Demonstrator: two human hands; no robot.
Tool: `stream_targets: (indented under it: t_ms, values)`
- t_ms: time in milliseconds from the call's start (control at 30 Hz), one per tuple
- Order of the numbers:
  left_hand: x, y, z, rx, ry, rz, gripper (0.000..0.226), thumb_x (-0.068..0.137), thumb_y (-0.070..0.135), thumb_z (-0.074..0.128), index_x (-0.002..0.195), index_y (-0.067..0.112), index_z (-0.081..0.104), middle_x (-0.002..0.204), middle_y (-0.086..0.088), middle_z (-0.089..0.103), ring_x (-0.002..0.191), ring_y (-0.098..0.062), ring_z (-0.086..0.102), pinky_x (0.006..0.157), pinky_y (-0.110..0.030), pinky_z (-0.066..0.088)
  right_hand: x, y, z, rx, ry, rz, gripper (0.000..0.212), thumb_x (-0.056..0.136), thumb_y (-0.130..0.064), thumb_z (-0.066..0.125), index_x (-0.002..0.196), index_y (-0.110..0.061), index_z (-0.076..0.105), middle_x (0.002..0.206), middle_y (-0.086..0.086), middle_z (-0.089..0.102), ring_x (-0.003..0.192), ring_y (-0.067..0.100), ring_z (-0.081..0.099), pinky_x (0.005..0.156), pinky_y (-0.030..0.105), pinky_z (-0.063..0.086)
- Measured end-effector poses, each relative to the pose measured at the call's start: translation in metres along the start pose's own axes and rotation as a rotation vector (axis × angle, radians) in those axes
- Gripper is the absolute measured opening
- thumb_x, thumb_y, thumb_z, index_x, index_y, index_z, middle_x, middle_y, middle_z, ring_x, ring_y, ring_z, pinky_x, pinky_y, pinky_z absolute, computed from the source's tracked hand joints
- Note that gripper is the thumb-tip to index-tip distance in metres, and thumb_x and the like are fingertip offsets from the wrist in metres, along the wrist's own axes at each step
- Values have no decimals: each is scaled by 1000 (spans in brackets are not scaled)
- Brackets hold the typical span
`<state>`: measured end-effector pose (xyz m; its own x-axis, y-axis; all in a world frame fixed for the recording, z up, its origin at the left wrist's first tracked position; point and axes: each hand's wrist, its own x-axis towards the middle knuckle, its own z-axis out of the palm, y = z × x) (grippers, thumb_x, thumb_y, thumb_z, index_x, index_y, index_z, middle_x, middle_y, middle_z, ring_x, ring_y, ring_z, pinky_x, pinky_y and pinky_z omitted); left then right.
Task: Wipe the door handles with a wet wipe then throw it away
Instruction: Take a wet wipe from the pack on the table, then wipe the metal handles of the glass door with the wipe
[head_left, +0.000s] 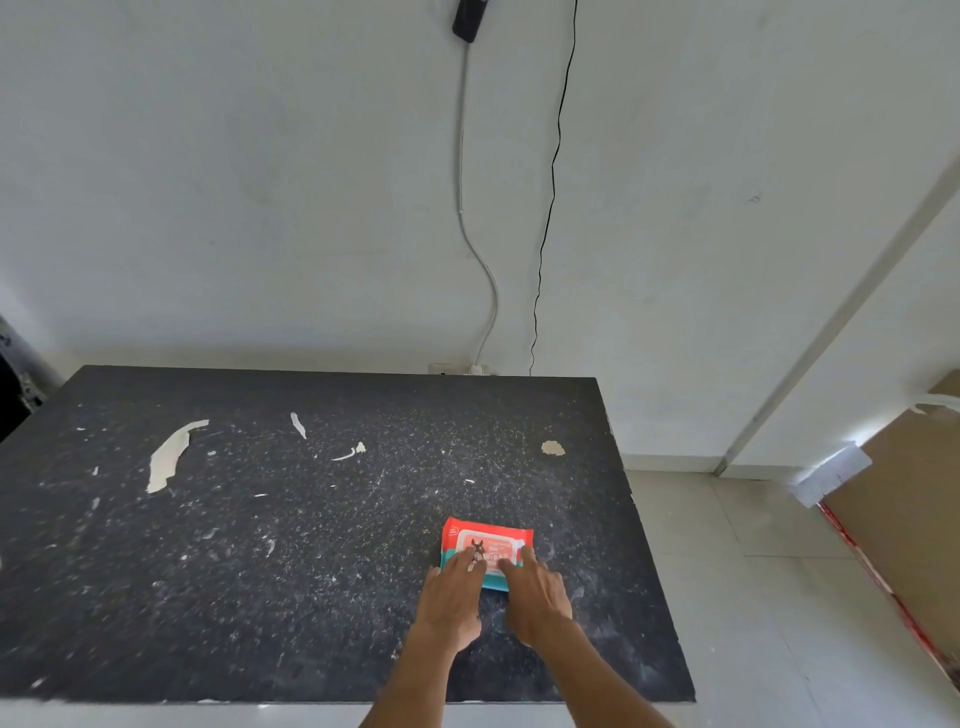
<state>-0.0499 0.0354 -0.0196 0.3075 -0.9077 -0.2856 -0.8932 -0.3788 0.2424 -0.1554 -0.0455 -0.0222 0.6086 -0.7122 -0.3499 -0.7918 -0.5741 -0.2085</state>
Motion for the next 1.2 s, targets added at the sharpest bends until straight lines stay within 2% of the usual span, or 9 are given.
stream_targets:
  t_ms: [233, 400, 533, 700, 767, 867, 933, 1067, 1200]
  values:
    - [-3, 8, -1, -52, -65, -41, 71, 96, 14, 56, 154, 19, 15, 164, 1, 4, 151, -23, 8, 119, -44, 23, -4, 3, 3, 50, -7, 33, 59, 95, -23, 57, 146, -32, 30, 154, 9, 23, 133, 27, 41, 110, 40, 38]
    - [-9, 20, -22, -263, -68, -124, 61, 96, 13, 55, 150, 24, 28, 158, 2, 29, 142, -24, 35, 114, -35, 35, -17, -6, -22, 347, 152, 135, 59, 88, -25, 67, 139, -29, 38, 136, 3, 48, 111, 19, 59, 87, 27, 55]
    - [-8, 44, -73, -398, -57, -66, 47, 96, 16, 55, 141, 22, 45, 143, 0, 52, 129, -17, 52, 105, -27, 45, -29, -5, -83, 611, 320, 231, 50, 92, -9, 60, 138, -20, 45, 140, 3, 51, 123, 20, 53, 99, 31, 47]
    - [-14, 100, -167, -597, 54, 18, 30, 95, 25, 59, 124, 22, 62, 125, 4, 65, 111, -17, 64, 93, -26, 51, -66, -4, -189, 760, 553, 199, 35, 93, -18, 60, 127, -19, 57, 120, 1, 66, 103, 19, 66, 90, 29, 53]
    - [-19, 123, -206, -667, 80, 61, 20, 92, 27, 62, 107, 17, 70, 110, -1, 72, 99, -20, 69, 87, -31, 57, -87, 1, -229, 777, 616, 173, 34, 92, -16, 60, 126, -19, 59, 108, 2, 69, 98, 19, 67, 89, 30, 55]
    - [-30, 160, -262, -802, 133, 105, 11, 80, 31, 66, 80, 20, 70, 87, -4, 75, 85, -24, 71, 76, -41, 59, -120, 17, -283, 806, 696, 116, 35, 90, -11, 53, 124, -18, 60, 94, 2, 68, 84, 17, 65, 76, 27, 56]
    - [-43, 190, -296, -876, 148, 148, 5, 79, 28, 70, 81, 24, 69, 88, -2, 74, 87, -21, 69, 78, -36, 56, -149, 31, -318, 808, 757, 99, 38, 89, -8, 49, 123, -20, 61, 103, 7, 68, 84, 17, 63, 68, 19, 51]
    - [-65, 255, -345, -1121, 123, 262, 24, 69, 23, 75, 92, 25, 68, 94, -4, 74, 93, -21, 69, 81, -32, 50, -203, 65, -378, 766, 907, 99, 39, 87, -4, 46, 120, -20, 62, 93, 6, 67, 81, 18, 61, 66, 17, 45]
    - [-83, 308, -362, -1228, 52, 395, 12, 83, 7, 69, 94, 12, 71, 91, -6, 73, 85, -18, 67, 80, -27, 52, -257, 95, -408, 747, 1052, 155, 41, 83, -3, 48, 118, -20, 62, 83, 2, 62, 75, 16, 57, 59, 19, 43]
